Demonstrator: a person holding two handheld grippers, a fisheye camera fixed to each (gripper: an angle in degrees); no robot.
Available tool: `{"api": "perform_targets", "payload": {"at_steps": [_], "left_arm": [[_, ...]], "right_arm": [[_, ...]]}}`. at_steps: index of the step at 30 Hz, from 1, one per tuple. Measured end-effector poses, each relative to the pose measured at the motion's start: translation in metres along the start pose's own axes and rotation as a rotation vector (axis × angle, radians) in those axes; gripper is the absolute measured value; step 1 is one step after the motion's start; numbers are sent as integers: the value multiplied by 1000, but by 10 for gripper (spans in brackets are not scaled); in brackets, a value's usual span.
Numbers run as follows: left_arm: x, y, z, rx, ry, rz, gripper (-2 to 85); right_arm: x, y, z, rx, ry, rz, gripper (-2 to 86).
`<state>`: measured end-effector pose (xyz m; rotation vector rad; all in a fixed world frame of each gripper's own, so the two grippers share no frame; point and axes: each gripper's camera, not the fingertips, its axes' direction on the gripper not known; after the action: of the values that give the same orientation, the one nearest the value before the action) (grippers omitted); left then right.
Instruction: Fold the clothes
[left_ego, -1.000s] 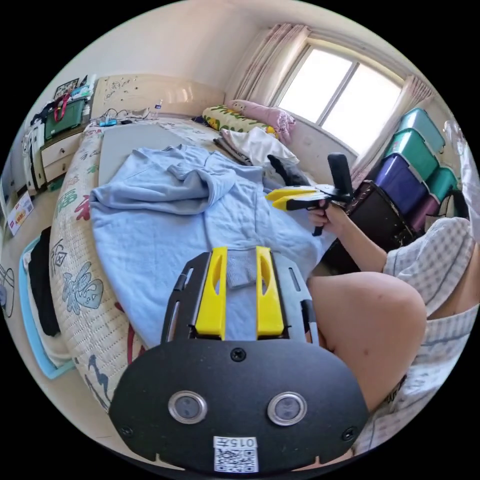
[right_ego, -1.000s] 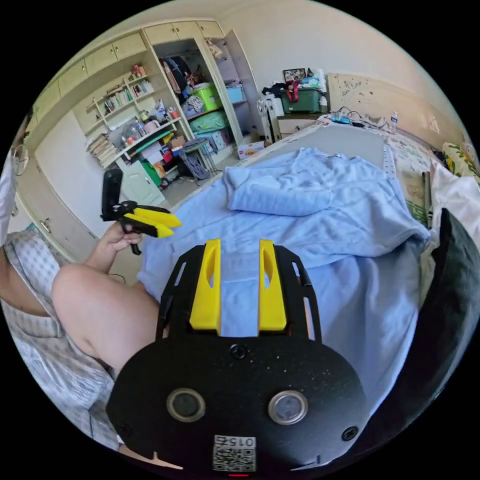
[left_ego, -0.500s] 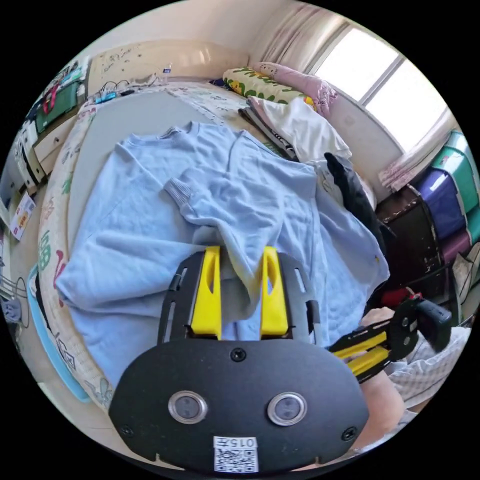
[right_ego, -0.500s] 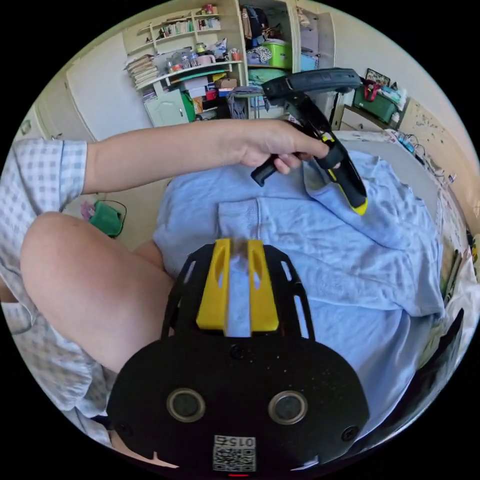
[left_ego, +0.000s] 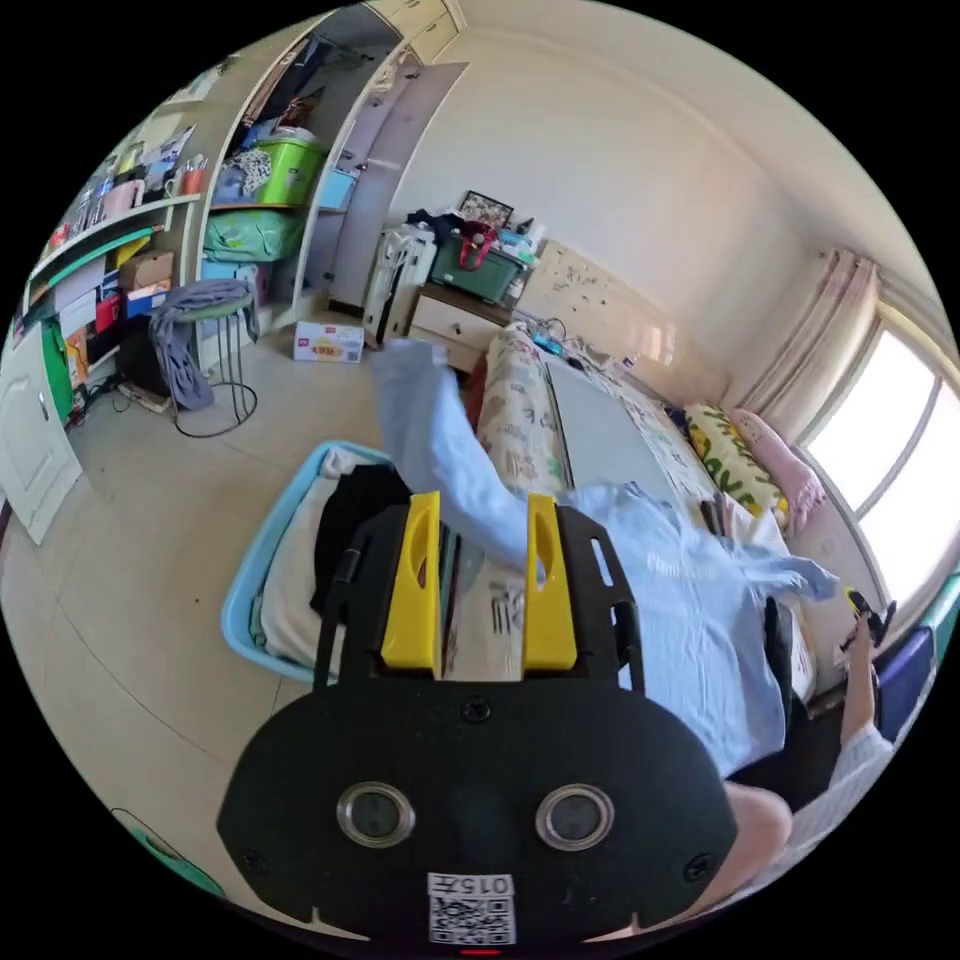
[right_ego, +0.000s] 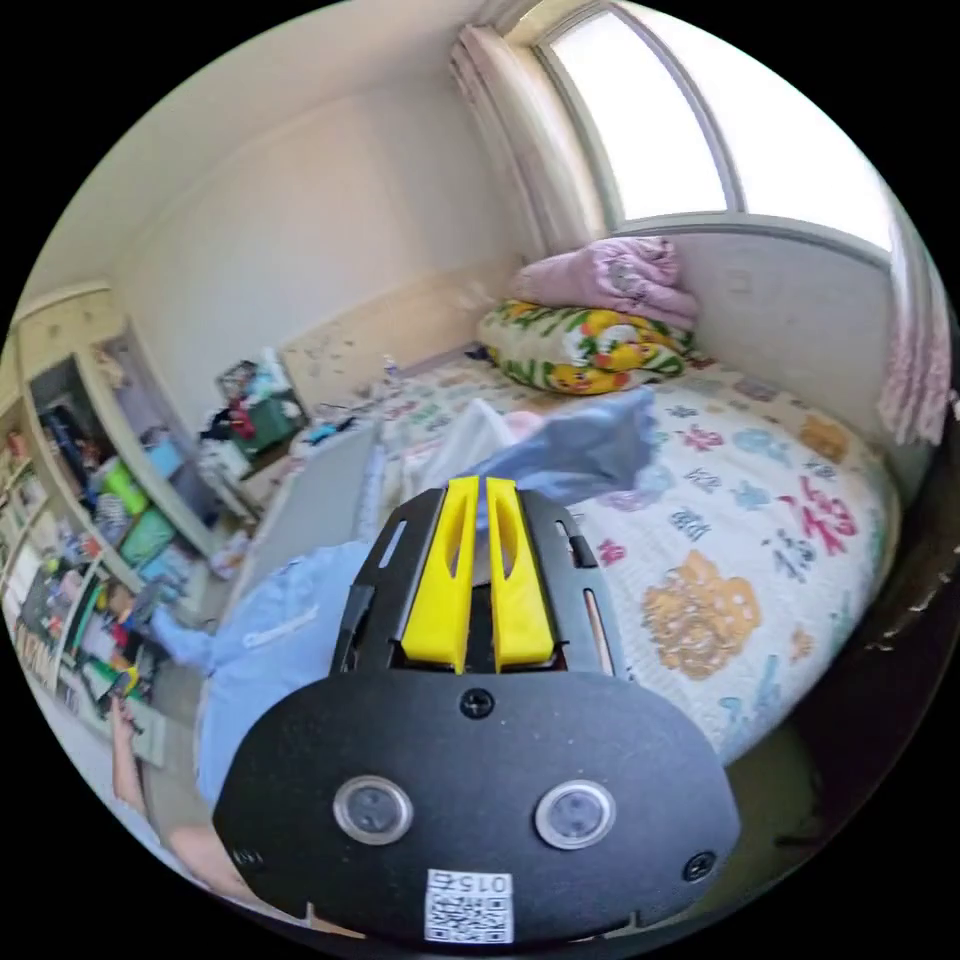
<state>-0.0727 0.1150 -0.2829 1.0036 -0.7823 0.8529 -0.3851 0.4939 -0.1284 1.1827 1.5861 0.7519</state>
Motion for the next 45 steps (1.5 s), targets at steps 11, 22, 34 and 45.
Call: {"api": "perform_targets", "payload": {"at_steps": [11, 22, 34, 45], "left_arm": [[44, 230, -8, -169, 368, 44, 122], [59, 248, -7, -193, 416, 47, 13], [53, 274, -9, -234, 247, 42, -6], [103, 318, 33, -232, 25, 158, -4]], "right_arm": [[-80, 309, -12, -408, -128, -225, 133], [-112, 307, -75, -389, -219, -197, 19], [-127, 308, -93, -478, -131, -62, 5], [-265, 306, -129, -364, 93, -241, 6]]}}
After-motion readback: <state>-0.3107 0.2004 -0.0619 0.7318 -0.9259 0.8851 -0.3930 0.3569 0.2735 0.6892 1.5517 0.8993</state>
